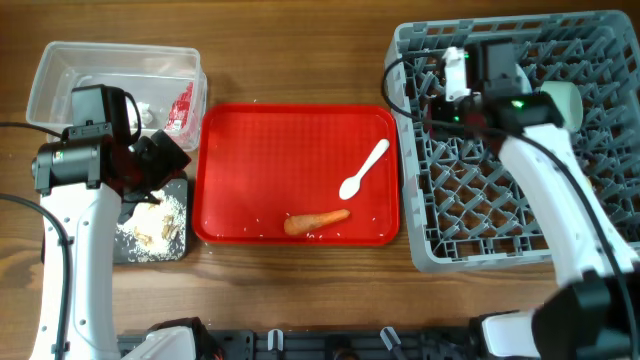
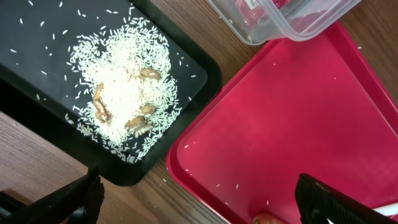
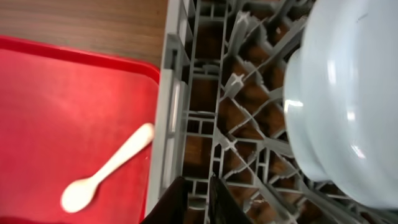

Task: Sort waste into correct bins and load items into the dishwasher rack
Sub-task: 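Stand the light-blue plate upright in the rack beside the blue bowl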

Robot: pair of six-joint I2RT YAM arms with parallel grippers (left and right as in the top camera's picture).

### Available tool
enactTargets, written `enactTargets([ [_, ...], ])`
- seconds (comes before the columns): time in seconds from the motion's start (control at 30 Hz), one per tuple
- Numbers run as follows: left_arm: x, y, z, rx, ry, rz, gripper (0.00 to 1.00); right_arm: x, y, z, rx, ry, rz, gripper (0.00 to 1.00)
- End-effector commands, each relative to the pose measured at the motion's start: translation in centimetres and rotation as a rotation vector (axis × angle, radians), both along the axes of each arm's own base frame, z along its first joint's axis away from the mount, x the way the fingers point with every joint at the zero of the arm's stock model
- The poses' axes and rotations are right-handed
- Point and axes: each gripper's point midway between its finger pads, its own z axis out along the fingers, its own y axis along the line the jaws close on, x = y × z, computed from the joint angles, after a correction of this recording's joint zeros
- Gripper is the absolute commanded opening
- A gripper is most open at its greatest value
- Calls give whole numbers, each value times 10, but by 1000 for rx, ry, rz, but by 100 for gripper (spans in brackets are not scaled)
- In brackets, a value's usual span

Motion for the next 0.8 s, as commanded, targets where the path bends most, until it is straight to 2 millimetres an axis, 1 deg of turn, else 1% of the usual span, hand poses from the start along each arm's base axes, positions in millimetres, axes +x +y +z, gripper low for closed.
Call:
enactTargets([
  [0.0,1,-2,2,-4,-12,0,100,23,-12,-18,-51,-23,-78,12],
  [0.03,1,-2,2,-4,-12,0,100,30,-19,-18,-79,-47,-121,12],
  [0.13,1,-2,2,-4,-12,0,100,42,-39,-10,-161,-113,-210,12],
  [0.2,1,-2,2,-4,-12,0,100,44,-48,-6,-198,-132,-240,12],
  [0.27,1,-2,2,-4,-12,0,100,42,-49,-8,-194,-119,-237,12],
  [0.37,1,-2,2,-4,-12,0,100,36,-38,-15,-151,-78,-193,12],
  [0.43,1,-2,2,-4,-12,0,100,36,-33,-18,-125,-67,-178,12],
  [0.53,1,-2,2,-4,-11,0,100,37,-34,-27,-132,-49,-179,12],
  [0.63,1,-2,2,-4,-11,0,100,40,-37,-37,-154,-34,-189,12],
  [0.7,1,-2,2,-4,-11,0,100,40,-43,-40,-187,-31,-208,11],
  [0.77,1,-2,2,-4,-12,0,100,41,-54,-39,-232,-43,-254,4],
])
